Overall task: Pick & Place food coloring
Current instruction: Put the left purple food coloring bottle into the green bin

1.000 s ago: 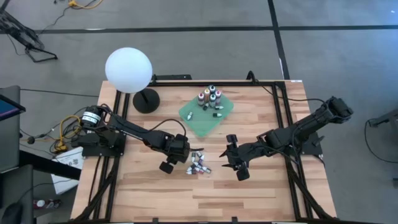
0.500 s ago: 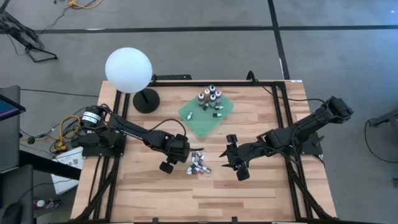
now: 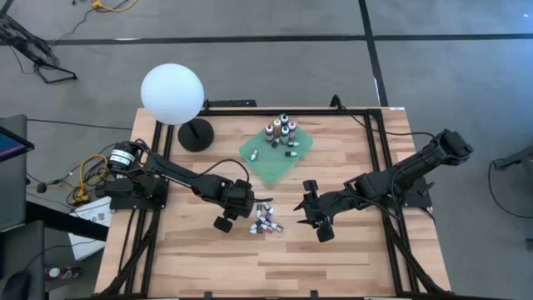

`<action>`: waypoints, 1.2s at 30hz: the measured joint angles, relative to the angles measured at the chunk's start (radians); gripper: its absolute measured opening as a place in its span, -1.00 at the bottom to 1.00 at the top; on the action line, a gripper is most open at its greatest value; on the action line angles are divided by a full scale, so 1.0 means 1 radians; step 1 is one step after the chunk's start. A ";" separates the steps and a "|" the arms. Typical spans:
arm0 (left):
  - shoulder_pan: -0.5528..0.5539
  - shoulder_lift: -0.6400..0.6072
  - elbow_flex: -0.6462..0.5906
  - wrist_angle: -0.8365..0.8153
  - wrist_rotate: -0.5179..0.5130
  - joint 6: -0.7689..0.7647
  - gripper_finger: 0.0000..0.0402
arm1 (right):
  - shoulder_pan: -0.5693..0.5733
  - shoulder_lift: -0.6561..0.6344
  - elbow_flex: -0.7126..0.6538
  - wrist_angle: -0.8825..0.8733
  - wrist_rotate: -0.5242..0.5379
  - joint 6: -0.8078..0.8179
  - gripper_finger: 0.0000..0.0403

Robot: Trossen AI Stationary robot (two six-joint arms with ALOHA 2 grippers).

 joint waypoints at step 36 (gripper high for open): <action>0.000 0.000 0.000 -0.008 0.002 -0.039 -0.33 | 0.000 0.000 0.000 0.000 0.000 0.000 -0.17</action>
